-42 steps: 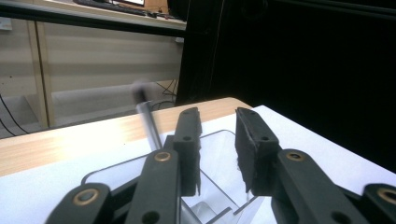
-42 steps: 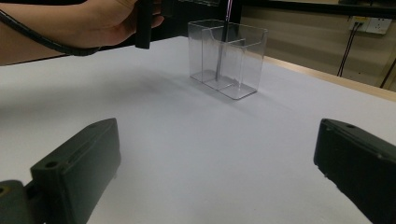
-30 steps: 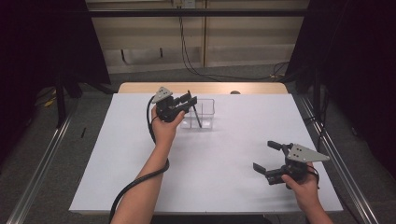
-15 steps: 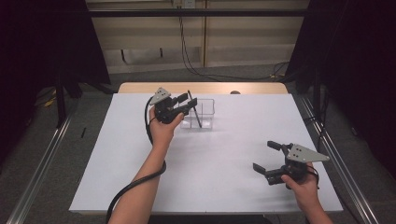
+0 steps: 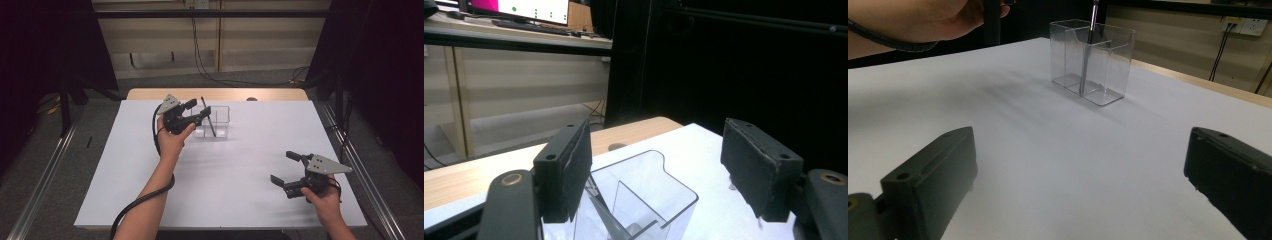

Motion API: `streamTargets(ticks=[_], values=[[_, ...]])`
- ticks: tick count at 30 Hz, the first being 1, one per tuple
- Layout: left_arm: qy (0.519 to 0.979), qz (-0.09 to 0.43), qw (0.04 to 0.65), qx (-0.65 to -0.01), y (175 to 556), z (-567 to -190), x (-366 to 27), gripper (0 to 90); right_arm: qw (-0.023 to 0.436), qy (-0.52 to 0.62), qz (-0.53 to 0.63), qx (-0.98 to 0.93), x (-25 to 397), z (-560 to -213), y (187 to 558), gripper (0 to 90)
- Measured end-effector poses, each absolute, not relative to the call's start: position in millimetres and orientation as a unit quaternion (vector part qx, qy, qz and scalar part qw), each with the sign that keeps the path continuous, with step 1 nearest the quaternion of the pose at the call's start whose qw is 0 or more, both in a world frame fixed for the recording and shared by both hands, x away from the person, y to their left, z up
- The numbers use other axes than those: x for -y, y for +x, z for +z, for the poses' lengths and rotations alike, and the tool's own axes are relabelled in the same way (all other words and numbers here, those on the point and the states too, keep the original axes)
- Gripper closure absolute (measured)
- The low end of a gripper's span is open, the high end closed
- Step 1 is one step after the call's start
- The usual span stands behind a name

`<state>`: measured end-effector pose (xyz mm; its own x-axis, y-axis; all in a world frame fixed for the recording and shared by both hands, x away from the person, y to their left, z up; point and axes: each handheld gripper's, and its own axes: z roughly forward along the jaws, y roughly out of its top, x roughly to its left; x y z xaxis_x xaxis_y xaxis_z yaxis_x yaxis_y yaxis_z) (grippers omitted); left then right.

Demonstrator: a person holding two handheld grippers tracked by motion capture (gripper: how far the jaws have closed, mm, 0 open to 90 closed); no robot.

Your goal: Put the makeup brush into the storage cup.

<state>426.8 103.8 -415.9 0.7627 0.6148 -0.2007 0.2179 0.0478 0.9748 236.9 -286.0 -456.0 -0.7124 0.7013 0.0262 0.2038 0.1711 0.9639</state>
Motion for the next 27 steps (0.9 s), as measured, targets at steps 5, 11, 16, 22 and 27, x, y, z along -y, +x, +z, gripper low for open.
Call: streamTargets(ticks=[5, 11, 16, 22, 27], values=[[0.673, 0.148, 0.659, -0.301, 424.7, -416.8, -104.4, 26.0, 0.219, 0.309, 0.565, -0.733, 286.5, -456.4, 237.1, 0.0], [0.68, 0.146, 0.657, -0.291, 423.6, -418.2, -106.5, 22.8, 0.219, 0.309, 0.565, -0.733, 286.5, -456.3, 237.3, 0.0], [0.679, 0.145, 0.66, -0.287, 423.0, -417.1, -107.8, 15.7, 0.219, 0.309, 0.564, -0.734, 286.4, -456.3, 237.3, 0.1], [0.684, 0.137, 0.656, -0.289, 422.8, -417.7, -109.3, 10.9, 0.221, 0.309, 0.565, -0.732, 287.5, -456.2, 236.7, 0.0], [0.688, 0.133, 0.654, -0.286, 421.8, -419.5, -109.7, 6.7, 0.221, 0.31, 0.564, -0.732, 287.7, -456.0, 236.1, 0.1]])
